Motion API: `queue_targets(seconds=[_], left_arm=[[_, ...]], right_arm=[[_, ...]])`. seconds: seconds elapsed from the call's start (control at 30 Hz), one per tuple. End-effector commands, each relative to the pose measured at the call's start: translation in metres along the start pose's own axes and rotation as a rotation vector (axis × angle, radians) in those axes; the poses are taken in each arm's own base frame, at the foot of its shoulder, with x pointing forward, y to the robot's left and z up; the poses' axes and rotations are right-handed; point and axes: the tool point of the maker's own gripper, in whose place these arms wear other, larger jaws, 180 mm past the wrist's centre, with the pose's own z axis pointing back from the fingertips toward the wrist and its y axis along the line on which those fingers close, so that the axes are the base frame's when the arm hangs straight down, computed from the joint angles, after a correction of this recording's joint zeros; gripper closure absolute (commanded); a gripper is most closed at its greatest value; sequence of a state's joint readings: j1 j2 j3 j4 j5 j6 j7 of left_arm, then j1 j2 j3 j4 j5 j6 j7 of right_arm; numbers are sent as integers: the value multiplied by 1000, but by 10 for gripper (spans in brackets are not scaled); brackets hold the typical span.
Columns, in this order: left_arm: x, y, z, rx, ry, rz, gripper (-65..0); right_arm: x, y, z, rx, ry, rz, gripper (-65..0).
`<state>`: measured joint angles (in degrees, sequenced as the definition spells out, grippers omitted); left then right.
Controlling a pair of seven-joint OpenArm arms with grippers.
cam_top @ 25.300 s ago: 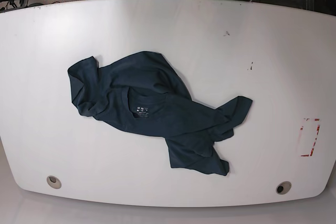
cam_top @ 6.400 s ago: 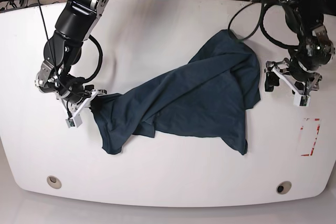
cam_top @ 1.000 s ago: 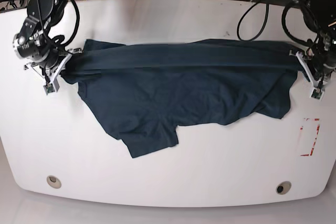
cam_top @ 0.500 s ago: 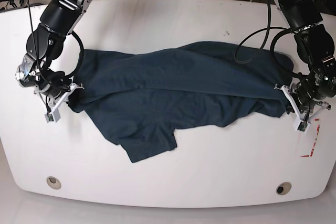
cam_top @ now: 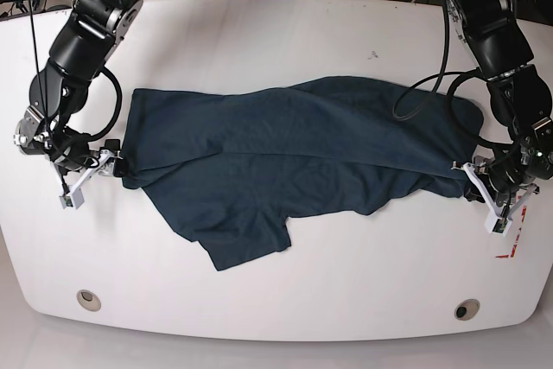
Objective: Fold the T-shirt properly
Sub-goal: 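Release the shirt edge and regrasp it with both grippers, then pull the held shirt edge with both grippers to smooth it flat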
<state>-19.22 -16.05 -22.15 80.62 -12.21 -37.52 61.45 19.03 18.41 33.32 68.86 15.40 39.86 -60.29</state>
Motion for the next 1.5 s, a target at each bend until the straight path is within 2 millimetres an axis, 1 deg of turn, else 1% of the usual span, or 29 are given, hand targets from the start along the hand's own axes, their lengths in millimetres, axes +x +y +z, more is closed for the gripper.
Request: queue_targets(seconds=[0.0,0.07,0.1,0.17,0.2,0.23,0.3,0.4,0.43,0.47,0.53,0.6,0.7,0.77,0.83,0.93,1.0,1.17,1.2,1.27,1.3,1.37,1.47], left_arm=[[21,11,11,27,-63,-14,-179],[27,11,16,40,-77,-31,-183],[26,11,19,47,-76,-37,-185],[20,10,21,55,-63,-47,-193],[20,10,23,58,-66,-52,-218],[21,9,24,58,-69,-56,-237],[26,9,29,73,-88,-73,-312],[21,5,36,83,-89,-94,-421],[21,3,39,89,-93,-105,-450],[19,2,41,92,-94,-113,-464],[17,-1,45,100,-97,-130,-468],[10,-4,49,105,-90,-145,-468],[-1,5,61,142,-92,-121,-465],[-12,15,68,170,-87,-86,-465],[-20,20,71,182,-77,-65,-465],[-38,33,78,214,-58,-17,-465],[-45,38,81,226,-51,0,-468],[-53,45,85,245,-43,24,-471],[-56,44,85,243,-37,24,-471],[-58,42,84,239,-30,20,-472],[-58,41,84,236,-29,18,-472],[-61,39,80,228,-20,28,-472],[-75,35,69,199,10,70,-472]], right_arm=[[22,-2,20,-15,-83,39,-469],[9,4,26,5,-69,42,-468],[-1,7,29,19,-58,36,-468],[-15,3,41,33,-67,0,-468],[-25,2,46,43,-71,-33,-468],[-30,4,47,56,-75,-52,-468],[-45,6,50,80,-73,-95,-468],[-66,7,52,101,-58,-134,-468],[-73,8,53,107,-51,-144,-468],[-77,9,53,114,-46,-151,-468],[-85,14,52,132,-40,-164,-468],[-95,23,49,159,-32,-187,-468],[-100,33,44,181,-29,-206,-468],[-103,43,39,203,-32,-224,-468],[-104,51,36,219,-35,-234,-468],[-109,61,31,239,-30,-254,-468],[-109,66,29,251,-30,-261,-468],[-107,86,21,295,-8,-218,-465],[-108,88,21,301,-3,-213,-453],[-109,91,20,306,2,-212,-395],[-109,91,20,306,2,-212,-346],[-110,91,19,307,4,-214,-212],[-110,91,19,307,4,-214,-78]])
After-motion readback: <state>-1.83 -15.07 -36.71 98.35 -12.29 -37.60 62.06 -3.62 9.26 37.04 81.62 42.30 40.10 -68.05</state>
